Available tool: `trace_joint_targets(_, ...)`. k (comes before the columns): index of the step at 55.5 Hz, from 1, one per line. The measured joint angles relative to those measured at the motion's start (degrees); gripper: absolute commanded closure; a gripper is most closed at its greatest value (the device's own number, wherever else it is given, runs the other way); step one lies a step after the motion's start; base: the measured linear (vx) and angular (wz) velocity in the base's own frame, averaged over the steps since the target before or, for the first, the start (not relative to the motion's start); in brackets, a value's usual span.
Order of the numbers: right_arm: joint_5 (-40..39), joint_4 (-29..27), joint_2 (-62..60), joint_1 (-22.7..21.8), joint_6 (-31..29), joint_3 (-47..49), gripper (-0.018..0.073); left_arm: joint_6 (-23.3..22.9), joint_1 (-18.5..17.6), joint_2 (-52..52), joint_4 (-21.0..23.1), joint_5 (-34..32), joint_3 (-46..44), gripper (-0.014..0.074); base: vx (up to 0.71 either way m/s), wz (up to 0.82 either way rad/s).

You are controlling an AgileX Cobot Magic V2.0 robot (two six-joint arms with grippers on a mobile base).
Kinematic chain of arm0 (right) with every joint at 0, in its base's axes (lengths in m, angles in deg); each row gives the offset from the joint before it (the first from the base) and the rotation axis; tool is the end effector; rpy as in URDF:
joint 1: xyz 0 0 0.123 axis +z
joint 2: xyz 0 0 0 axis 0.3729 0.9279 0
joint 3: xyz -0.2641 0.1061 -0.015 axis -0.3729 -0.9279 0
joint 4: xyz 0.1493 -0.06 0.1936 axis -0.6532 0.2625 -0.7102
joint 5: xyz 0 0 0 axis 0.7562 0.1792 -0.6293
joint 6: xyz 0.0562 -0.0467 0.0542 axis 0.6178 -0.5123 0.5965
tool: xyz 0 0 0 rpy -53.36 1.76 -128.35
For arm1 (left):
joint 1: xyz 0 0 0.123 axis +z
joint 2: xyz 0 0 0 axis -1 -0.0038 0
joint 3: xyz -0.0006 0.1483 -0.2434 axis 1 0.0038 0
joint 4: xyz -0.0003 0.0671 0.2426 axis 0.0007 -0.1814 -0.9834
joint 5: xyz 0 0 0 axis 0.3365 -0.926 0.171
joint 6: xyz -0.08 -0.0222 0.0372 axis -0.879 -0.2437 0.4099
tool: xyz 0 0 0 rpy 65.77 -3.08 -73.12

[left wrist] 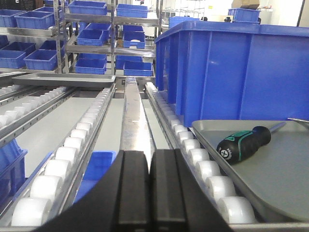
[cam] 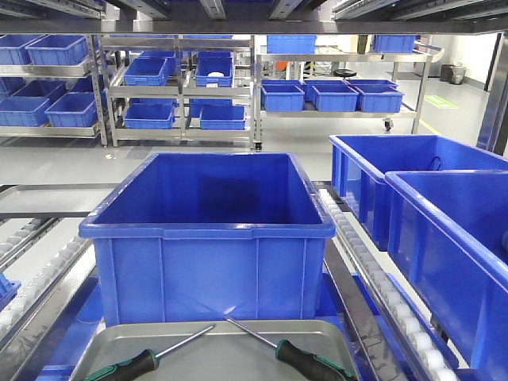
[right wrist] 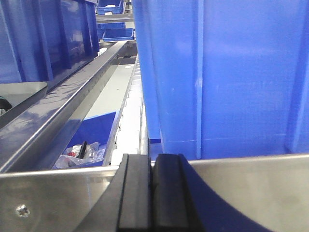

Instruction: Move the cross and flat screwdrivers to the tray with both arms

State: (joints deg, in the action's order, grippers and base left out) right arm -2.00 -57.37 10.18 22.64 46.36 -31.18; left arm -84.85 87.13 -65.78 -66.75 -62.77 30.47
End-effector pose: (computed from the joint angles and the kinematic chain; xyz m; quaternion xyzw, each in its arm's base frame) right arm 0.0555 -0.0016 0.1817 0.0323 0.7650 0.0191 0.6430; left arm 0.0565 -0.0033 0.1955 -0.0189 0.7188 -0.0554 0.6928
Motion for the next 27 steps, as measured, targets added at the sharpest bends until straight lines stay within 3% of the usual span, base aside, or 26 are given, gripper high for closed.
trace_joint_targets(27, 1.3, 0.0, 0.0, 0.0, 0.0, 0.0, 0.0567, 0.0, 0.0, 0.0, 0.0, 0.0, 0.0, 0.0602, 0.0, 0.0)
